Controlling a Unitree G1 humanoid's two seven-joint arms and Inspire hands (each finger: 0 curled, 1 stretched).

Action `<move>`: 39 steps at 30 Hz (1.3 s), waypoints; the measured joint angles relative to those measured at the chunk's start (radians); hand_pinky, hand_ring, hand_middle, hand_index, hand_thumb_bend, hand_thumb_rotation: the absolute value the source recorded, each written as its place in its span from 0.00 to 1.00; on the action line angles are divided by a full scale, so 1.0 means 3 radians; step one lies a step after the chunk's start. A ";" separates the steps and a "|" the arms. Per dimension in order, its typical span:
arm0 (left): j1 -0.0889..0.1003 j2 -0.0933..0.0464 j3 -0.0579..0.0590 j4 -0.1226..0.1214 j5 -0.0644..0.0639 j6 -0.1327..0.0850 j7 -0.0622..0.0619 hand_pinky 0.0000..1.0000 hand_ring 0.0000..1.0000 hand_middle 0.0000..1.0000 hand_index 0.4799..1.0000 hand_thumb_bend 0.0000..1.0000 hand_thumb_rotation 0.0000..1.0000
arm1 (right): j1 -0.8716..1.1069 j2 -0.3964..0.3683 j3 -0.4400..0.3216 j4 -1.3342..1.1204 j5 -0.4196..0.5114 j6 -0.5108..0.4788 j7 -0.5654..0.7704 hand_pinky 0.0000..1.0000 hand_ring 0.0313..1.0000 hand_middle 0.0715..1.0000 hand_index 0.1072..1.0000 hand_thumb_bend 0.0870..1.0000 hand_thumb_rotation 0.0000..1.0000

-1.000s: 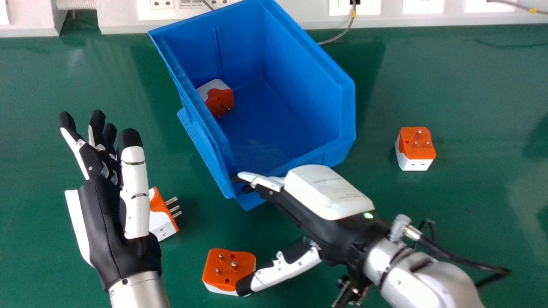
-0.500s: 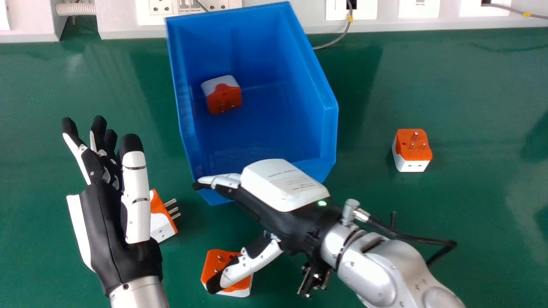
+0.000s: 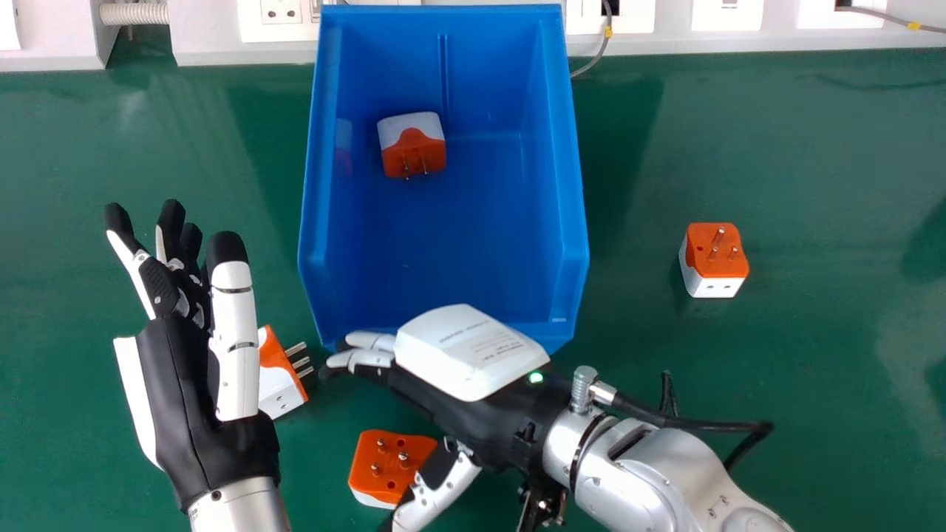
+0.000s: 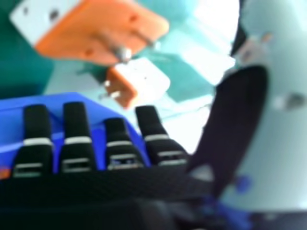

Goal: Pick all objects and put in blue box

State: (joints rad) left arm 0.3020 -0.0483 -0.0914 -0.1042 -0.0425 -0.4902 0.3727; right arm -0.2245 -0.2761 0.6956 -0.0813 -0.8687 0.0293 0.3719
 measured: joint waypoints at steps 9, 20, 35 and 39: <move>0.0000 0.0000 -0.0002 0.0000 0.0001 0.0000 0.0005 0.95 0.98 0.98 0.94 0.54 0.72 | 0.0056 -0.0011 0.0021 -0.0007 -0.0043 0.0087 0.0175 0.91 0.85 0.87 0.83 0.80 0.33; 0.0007 0.0000 -0.0003 -0.0001 -0.0013 -0.0001 -0.0007 0.95 0.98 0.98 0.95 0.52 0.72 | 0.0214 -0.0101 -0.0184 0.0115 -0.0112 -0.0116 -0.0545 0.87 0.89 0.92 0.88 0.81 0.37; 0.0007 0.0000 0.0001 -0.0003 0.0001 -0.0003 0.0028 0.92 0.96 0.96 0.92 0.45 0.72 | -0.0188 -0.0203 -0.0786 0.0003 0.0001 -0.0420 -0.0888 0.82 0.88 0.88 0.86 0.92 0.41; 0.0007 0.0000 0.0001 -0.0013 0.0006 0.0000 0.0029 0.93 0.96 0.96 0.92 0.46 0.73 | -0.0187 -0.0171 -0.0721 0.0003 -0.0018 -0.0433 -0.0849 0.79 0.87 0.87 0.84 0.93 0.43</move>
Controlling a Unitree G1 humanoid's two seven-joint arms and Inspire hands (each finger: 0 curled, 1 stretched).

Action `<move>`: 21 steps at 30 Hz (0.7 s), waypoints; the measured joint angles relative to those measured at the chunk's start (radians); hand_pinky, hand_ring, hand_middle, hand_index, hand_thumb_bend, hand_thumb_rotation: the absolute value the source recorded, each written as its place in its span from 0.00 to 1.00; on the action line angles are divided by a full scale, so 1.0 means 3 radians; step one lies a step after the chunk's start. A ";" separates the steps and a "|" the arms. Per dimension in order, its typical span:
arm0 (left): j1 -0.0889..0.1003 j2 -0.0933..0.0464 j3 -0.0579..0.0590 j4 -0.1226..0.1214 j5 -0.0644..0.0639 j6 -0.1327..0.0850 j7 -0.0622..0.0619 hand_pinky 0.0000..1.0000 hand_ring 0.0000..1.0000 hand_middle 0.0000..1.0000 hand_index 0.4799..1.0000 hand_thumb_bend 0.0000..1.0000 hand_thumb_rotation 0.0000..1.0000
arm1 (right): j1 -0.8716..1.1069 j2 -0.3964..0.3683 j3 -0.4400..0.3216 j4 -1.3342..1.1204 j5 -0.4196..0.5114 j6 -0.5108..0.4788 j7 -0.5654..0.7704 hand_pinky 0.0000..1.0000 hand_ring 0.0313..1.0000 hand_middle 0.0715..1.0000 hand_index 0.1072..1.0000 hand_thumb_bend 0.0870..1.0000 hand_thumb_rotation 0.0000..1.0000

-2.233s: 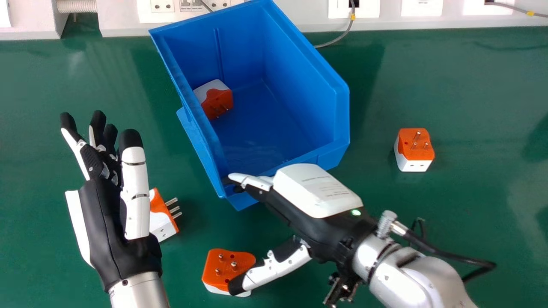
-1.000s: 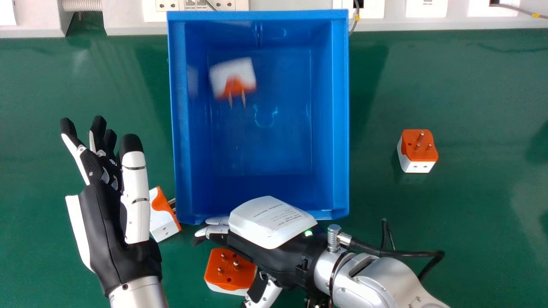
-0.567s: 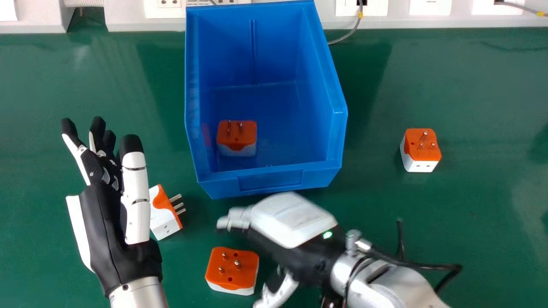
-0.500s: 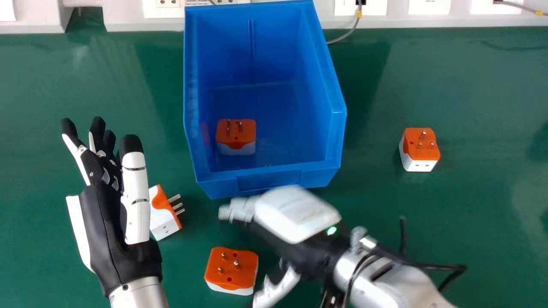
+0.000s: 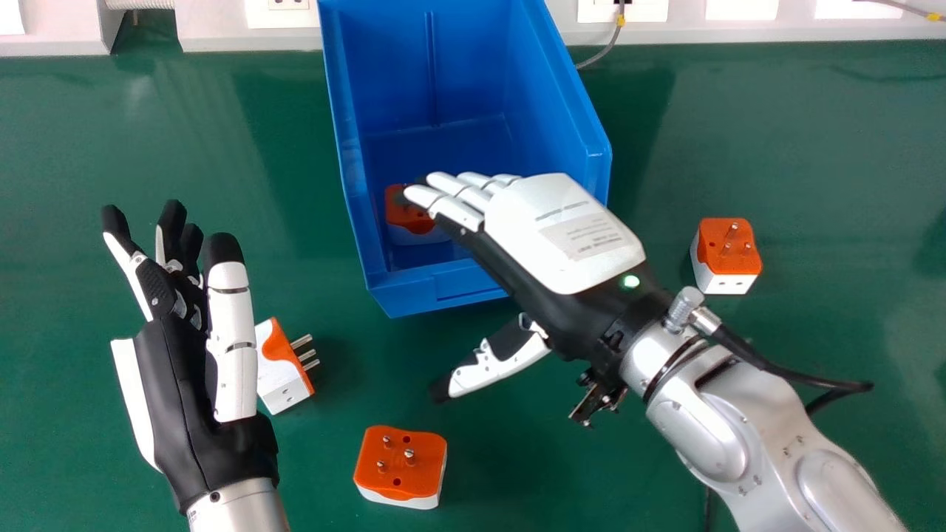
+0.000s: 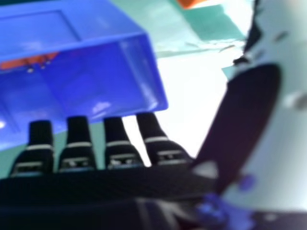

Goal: Pick all objects and put in blue box

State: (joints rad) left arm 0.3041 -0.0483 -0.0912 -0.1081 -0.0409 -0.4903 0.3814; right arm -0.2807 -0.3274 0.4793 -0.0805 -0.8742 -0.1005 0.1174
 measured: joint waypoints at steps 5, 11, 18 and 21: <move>0.0000 0.0000 0.0000 -0.0007 0.0006 -0.0001 0.0002 0.92 0.96 0.96 0.91 0.47 0.71 | 0.0050 0.0012 0.0126 -0.0012 -0.0096 0.0001 0.0084 0.78 0.85 0.86 0.82 0.93 0.44; 0.0000 0.0000 -0.0003 -0.0008 0.0005 -0.0003 0.0000 0.93 0.96 0.96 0.92 0.50 0.71 | 0.0272 0.0003 0.0160 -0.0221 -0.0110 0.0003 0.0136 0.78 0.83 0.85 0.82 0.93 0.42; 0.0000 0.0000 -0.0007 -0.0046 0.0013 0.0011 0.0001 0.93 0.97 0.97 0.93 0.50 0.73 | 0.0627 -0.0034 0.0059 -0.0515 -0.0160 -0.0102 -0.0277 0.80 0.86 0.87 0.85 0.95 0.41; 0.0000 0.0000 -0.0008 -0.0074 0.0009 0.0032 -0.0003 0.93 0.97 0.97 0.94 0.49 0.72 | 0.0709 0.0023 -0.0014 -0.0522 -0.0260 -0.0224 -0.0796 0.83 0.88 0.89 0.88 0.92 0.44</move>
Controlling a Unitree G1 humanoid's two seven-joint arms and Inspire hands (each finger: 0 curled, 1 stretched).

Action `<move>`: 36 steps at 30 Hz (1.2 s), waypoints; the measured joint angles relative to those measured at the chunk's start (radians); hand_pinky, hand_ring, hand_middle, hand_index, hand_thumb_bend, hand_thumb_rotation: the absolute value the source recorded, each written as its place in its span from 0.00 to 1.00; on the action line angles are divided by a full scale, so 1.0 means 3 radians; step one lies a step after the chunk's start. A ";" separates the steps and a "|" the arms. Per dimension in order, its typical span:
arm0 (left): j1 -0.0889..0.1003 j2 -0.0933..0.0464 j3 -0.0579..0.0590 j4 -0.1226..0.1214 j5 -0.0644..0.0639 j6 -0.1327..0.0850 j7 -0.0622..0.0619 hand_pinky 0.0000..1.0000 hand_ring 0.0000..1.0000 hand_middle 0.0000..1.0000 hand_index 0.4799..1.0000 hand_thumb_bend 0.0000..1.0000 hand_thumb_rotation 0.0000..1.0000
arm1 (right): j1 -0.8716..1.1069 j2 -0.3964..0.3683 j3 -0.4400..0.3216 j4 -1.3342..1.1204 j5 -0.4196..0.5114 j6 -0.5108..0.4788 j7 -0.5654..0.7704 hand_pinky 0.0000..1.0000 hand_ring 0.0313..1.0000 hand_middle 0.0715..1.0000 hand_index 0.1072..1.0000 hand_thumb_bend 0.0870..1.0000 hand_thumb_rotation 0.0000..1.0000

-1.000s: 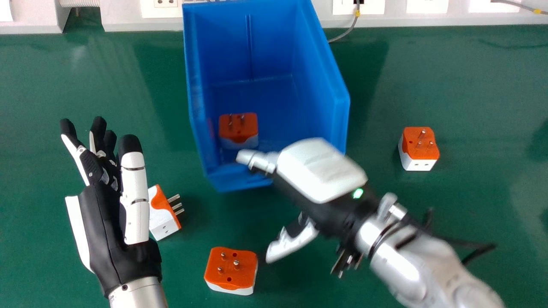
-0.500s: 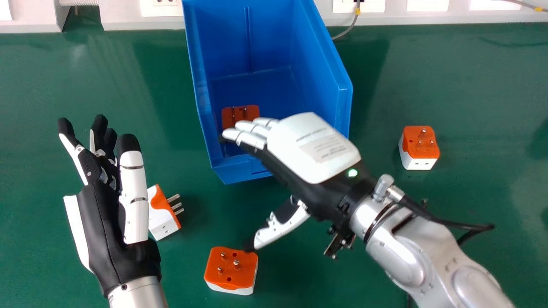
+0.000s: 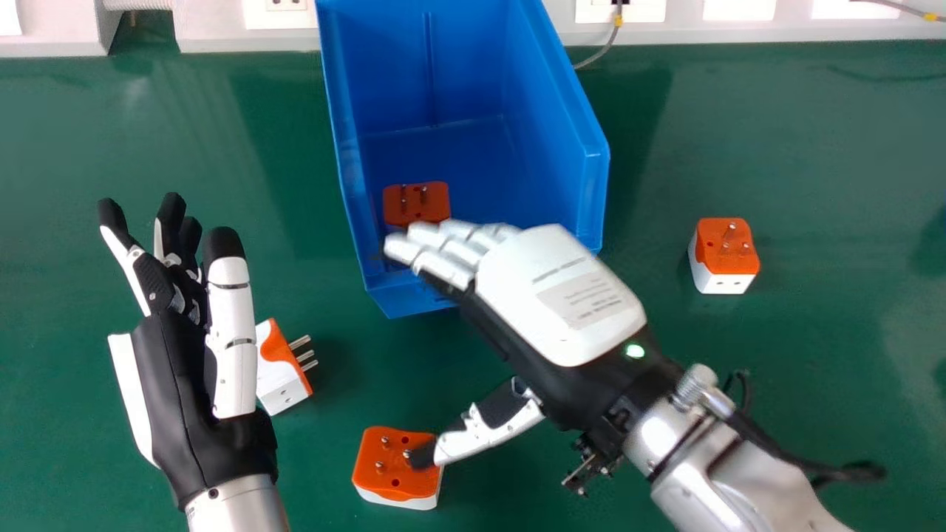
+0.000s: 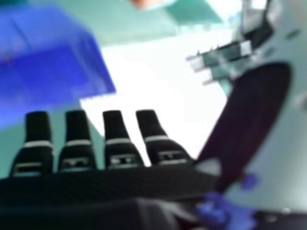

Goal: Pick all objects and put in blue box

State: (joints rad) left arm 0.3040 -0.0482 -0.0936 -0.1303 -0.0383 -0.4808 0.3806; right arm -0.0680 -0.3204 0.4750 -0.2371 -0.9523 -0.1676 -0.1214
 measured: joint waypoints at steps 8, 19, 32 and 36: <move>0.0001 0.0000 -0.0001 -0.0042 -0.0007 0.0061 0.0044 0.93 0.97 0.97 0.92 0.48 0.71 | 0.0022 -0.0149 -0.0081 -0.0151 0.0174 -0.0271 -0.0010 0.73 0.79 0.79 0.79 0.87 0.46; 0.0023 0.0001 0.0004 -0.0044 -0.0004 0.0045 0.0009 0.94 0.97 0.98 0.94 0.52 0.74 | 0.0180 -0.0151 0.0307 -0.0628 0.0190 0.0422 0.1959 0.59 0.70 0.74 0.70 0.85 0.33; 0.0031 0.0001 0.0006 -0.0030 -0.0011 0.0007 -0.0032 0.94 0.97 0.98 0.94 0.53 0.71 | -0.0126 0.0190 0.0594 -0.0033 -0.0103 0.0506 0.1970 0.64 0.81 0.85 0.79 0.78 0.32; 0.0047 0.0001 0.0001 -0.0030 -0.0010 0.0003 -0.0033 0.94 0.97 0.98 0.94 0.53 0.71 | -0.0288 0.0234 0.0588 0.0319 -0.0012 0.0380 0.1707 0.65 0.83 0.86 0.80 0.79 0.30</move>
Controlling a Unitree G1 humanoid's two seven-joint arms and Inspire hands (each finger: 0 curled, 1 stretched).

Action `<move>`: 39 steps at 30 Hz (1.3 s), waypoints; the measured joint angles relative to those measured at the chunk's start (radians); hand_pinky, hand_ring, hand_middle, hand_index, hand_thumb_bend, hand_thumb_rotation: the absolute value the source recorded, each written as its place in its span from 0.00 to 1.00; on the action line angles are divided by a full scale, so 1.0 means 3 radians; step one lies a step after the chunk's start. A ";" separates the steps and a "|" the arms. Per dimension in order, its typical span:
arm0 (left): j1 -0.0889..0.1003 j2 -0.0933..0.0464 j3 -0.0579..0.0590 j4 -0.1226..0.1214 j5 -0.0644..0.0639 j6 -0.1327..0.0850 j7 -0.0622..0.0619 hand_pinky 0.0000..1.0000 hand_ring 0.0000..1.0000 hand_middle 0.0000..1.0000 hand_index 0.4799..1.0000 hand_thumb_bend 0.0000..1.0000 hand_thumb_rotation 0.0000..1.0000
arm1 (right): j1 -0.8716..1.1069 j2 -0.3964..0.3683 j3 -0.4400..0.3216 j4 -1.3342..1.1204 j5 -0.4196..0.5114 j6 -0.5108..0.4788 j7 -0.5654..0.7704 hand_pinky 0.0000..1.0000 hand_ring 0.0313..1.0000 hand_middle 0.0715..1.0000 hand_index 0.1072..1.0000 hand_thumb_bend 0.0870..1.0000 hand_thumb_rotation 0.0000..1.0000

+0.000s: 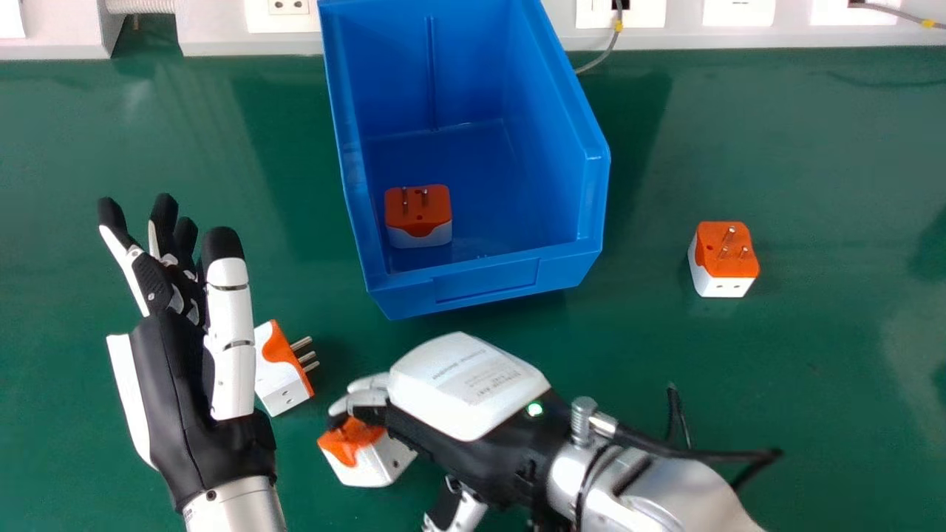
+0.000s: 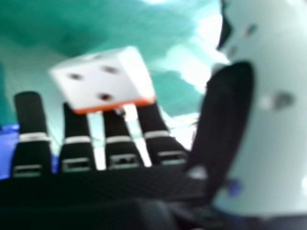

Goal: Pick all objects and put in blue box

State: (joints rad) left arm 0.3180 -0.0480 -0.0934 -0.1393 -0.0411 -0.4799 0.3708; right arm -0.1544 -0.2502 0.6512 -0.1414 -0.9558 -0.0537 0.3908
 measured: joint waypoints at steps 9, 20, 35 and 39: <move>0.0078 -0.0003 -0.0014 -0.0002 -0.0022 -0.0023 -0.0024 0.94 0.97 0.98 0.94 0.53 0.70 | 0.0040 -0.0078 -0.0007 0.0145 0.0034 -0.0265 -0.0471 0.59 0.78 0.81 0.76 0.81 0.28; 0.0081 -0.0002 -0.0028 -0.0003 -0.0028 -0.0030 -0.0042 0.94 0.97 0.97 0.93 0.53 0.70 | -0.0150 -0.0005 -0.0023 0.0769 0.0256 -0.0644 -0.0759 0.61 0.73 0.77 0.73 0.74 0.12; 0.0080 -0.0002 -0.0055 -0.0010 -0.0033 -0.0024 -0.0027 0.93 0.97 0.97 0.92 0.54 0.70 | -0.0849 0.0306 0.0305 0.2141 0.0264 -0.1236 -0.1314 0.59 0.73 0.76 0.67 0.72 0.04; 0.0080 -0.0002 -0.0055 -0.0011 -0.0032 -0.0016 -0.0027 0.93 0.97 0.97 0.92 0.55 0.69 | -0.0958 0.0340 0.0390 0.2176 0.0249 -0.1180 -0.1239 0.59 0.77 0.80 0.68 0.74 0.05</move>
State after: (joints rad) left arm 0.3420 -0.0487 -0.1097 -0.1425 -0.0509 -0.4847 0.3626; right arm -0.4417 -0.1482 0.7682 0.5113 -0.8811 -0.4076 0.0191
